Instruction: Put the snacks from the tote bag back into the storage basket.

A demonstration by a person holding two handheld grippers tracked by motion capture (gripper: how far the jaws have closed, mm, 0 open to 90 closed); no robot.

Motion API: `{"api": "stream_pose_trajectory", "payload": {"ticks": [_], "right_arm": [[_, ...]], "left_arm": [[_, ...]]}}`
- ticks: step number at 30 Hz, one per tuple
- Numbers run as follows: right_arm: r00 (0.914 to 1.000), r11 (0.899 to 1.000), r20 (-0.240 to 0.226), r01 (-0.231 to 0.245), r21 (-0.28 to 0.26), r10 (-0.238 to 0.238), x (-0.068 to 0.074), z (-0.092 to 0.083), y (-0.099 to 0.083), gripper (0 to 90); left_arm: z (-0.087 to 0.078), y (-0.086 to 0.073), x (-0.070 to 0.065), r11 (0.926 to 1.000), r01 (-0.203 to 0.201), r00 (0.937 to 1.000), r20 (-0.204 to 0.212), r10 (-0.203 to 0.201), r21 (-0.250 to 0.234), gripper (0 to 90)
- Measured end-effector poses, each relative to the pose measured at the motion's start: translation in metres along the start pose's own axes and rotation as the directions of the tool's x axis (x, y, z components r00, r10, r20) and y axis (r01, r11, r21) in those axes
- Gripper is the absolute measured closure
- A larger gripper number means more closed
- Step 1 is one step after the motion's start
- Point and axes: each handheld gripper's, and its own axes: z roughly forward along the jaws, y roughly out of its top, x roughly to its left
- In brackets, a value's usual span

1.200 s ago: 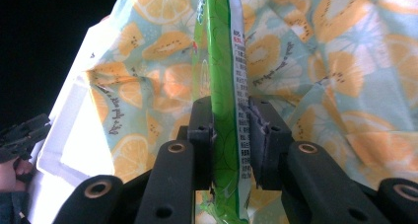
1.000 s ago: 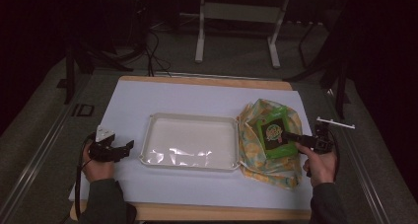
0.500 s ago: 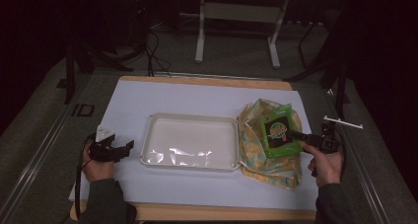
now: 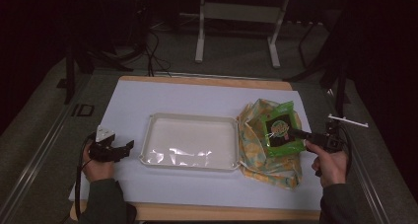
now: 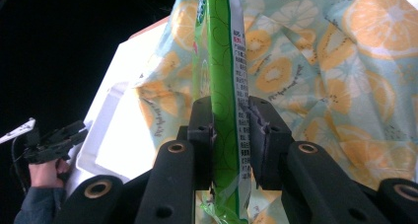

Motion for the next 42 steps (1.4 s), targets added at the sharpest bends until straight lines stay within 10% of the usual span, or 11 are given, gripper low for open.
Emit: {"api": "stream_pose_trajectory", "payload": {"ticks": [42], "right_arm": [[0.9944, 0.999, -0.099, 0.035, -0.014, -0.036, 0.032, -0.009, 0.01, 73.5]], "left_arm": [[0.0, 0.0, 0.0, 1.0, 0.002, 1.0, -0.003, -0.002, -0.004, 19.8]]}}
